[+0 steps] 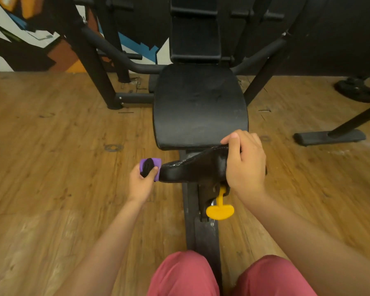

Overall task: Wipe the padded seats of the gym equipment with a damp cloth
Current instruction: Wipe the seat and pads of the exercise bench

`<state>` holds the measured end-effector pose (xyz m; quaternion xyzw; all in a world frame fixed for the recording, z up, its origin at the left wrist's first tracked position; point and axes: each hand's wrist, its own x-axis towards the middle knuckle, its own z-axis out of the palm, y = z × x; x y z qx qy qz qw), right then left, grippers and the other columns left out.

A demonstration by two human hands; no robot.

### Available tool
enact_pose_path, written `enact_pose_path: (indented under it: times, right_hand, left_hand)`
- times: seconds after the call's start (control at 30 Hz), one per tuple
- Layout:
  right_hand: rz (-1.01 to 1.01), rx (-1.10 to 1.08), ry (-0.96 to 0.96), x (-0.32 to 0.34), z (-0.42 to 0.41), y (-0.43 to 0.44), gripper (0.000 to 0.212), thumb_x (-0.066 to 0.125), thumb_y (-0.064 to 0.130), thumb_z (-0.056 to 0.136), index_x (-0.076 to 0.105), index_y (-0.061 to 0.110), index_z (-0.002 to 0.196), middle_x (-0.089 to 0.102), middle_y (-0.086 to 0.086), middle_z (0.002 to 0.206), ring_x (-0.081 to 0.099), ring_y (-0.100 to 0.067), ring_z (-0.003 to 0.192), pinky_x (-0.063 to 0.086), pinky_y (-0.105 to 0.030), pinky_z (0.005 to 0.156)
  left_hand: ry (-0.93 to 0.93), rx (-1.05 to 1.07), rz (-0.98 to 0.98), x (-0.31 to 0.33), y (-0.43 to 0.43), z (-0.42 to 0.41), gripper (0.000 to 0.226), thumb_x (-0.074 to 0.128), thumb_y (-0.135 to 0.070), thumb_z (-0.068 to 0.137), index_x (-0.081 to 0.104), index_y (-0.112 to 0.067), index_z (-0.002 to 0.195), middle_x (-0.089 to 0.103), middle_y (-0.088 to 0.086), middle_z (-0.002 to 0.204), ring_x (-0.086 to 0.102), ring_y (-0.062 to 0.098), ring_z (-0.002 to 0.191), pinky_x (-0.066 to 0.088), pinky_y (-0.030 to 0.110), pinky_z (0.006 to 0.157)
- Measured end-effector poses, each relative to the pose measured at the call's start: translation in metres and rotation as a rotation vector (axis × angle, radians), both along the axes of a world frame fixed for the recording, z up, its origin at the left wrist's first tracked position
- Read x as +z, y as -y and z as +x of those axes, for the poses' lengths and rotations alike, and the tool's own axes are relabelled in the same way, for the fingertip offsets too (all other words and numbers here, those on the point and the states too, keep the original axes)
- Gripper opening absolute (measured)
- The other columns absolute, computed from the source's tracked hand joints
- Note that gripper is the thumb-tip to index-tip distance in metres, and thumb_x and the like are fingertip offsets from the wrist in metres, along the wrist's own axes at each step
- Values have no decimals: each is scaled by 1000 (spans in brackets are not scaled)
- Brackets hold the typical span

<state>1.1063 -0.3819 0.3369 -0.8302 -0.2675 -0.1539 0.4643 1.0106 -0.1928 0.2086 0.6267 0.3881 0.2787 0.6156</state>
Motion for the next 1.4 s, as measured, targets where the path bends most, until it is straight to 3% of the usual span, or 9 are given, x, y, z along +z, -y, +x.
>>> enact_pose_path:
  times: [0.13,0.33,0.5,0.63,0.8,0.97,1.1,1.27,1.4]
  right_hand:
    - [52,26,-71,5,-2,1,40,27,28,98,61,16,82,48,17,74,47,-7,84,39,-25,71]
    - [132,81,-179,12,-2,5,39,30,26,103,60,17,79,53,11,76,49,0,82,33,-6,69]
    - [361,227,-592,17,12,19,38,33,26,104,65,12,86,65,0,87,61,-9,85,50,-24,76]
    - [412,311,-623,14,25,35,32,37,18,102,65,9,88,67,-4,91,64,-9,88,51,-26,84]
    - [506,466,-747,25,51,28,38,32,28,103,64,11,95,69,-7,94,66,-17,90,52,-23,82]
    - [257,758,-742,46,87,21,37,54,35,88,62,14,117,68,-2,109,66,-8,95,51,-14,79]
    - [-12,854,-555,45,108,19,38,76,17,78,64,18,115,68,5,105,65,-9,95,53,-21,86]
    - [-33,789,-603,35,102,35,34,79,15,74,59,28,99,67,9,98,65,-11,93,55,-36,84]
    - [27,678,-667,40,73,57,37,67,12,70,60,30,101,63,14,100,62,-9,97,49,-23,81]
  left_hand:
    - [13,-10,166,24,28,-5,11,65,-5,88,61,-9,98,62,-6,83,57,2,78,43,5,67]
    - [-98,-122,271,46,53,3,15,69,-11,86,64,-7,99,67,7,92,62,19,86,46,23,72]
    - [-32,-239,160,85,76,14,19,69,-14,87,67,-9,105,71,10,99,67,24,95,55,36,84]
    - [36,-325,166,127,87,10,9,66,-14,89,68,-15,98,72,6,93,66,14,85,52,22,71]
    - [42,-520,275,172,83,23,14,70,-14,84,67,-11,97,69,1,85,62,7,78,48,19,69]
    - [-67,-509,445,186,70,69,38,85,-12,67,56,-10,92,70,2,84,66,17,77,51,34,73]
    - [-156,-600,523,180,64,91,32,82,-37,60,60,-27,82,63,-13,80,61,7,80,47,23,72]
    - [21,-642,94,175,82,69,32,64,-10,72,63,-16,103,68,-8,102,62,7,101,46,16,85]
    - [237,-237,-208,166,111,48,19,52,-14,86,64,-10,100,70,11,107,64,24,106,49,31,91]
